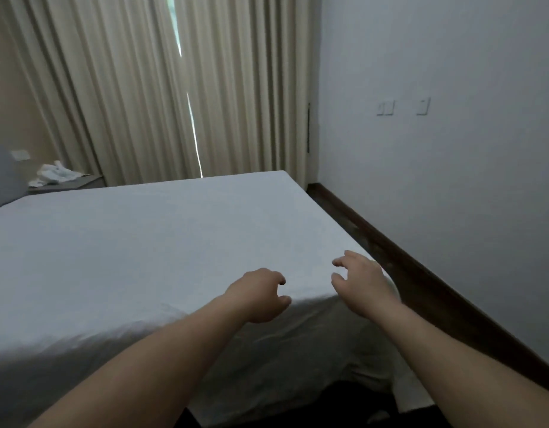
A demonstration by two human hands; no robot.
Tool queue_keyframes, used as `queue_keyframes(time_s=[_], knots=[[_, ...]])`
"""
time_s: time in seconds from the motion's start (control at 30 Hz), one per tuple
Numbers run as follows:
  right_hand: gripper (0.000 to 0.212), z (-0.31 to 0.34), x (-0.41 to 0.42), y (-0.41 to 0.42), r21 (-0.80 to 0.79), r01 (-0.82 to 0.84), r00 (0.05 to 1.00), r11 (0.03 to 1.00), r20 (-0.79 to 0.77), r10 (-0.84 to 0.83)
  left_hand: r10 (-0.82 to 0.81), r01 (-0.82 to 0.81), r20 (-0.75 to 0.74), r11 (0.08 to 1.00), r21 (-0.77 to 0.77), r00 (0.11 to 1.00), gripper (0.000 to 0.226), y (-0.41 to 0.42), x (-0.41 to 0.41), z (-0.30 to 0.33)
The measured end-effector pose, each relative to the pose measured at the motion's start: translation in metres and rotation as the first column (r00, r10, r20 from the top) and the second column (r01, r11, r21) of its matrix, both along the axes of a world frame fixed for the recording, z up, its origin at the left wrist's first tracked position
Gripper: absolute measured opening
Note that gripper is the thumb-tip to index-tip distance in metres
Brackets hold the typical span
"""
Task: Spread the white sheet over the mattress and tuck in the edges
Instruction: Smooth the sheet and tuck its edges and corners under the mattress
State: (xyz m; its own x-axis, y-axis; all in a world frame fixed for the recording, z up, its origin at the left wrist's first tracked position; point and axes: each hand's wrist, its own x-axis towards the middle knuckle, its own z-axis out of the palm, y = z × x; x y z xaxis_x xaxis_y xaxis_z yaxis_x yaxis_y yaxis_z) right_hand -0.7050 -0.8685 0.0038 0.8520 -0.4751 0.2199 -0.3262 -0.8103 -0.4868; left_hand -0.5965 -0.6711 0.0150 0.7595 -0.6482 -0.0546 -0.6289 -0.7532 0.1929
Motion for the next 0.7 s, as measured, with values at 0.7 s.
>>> queue_keyframes(time_s=[0.7], knots=[[0.089,-0.180,0.027,-0.225,0.592,0.518,0.849,0.617,-0.442,-0.288,-0.263,0.273,-0.243,0.962,0.007,0.934,0.041,-0.248,0.029,-0.141]])
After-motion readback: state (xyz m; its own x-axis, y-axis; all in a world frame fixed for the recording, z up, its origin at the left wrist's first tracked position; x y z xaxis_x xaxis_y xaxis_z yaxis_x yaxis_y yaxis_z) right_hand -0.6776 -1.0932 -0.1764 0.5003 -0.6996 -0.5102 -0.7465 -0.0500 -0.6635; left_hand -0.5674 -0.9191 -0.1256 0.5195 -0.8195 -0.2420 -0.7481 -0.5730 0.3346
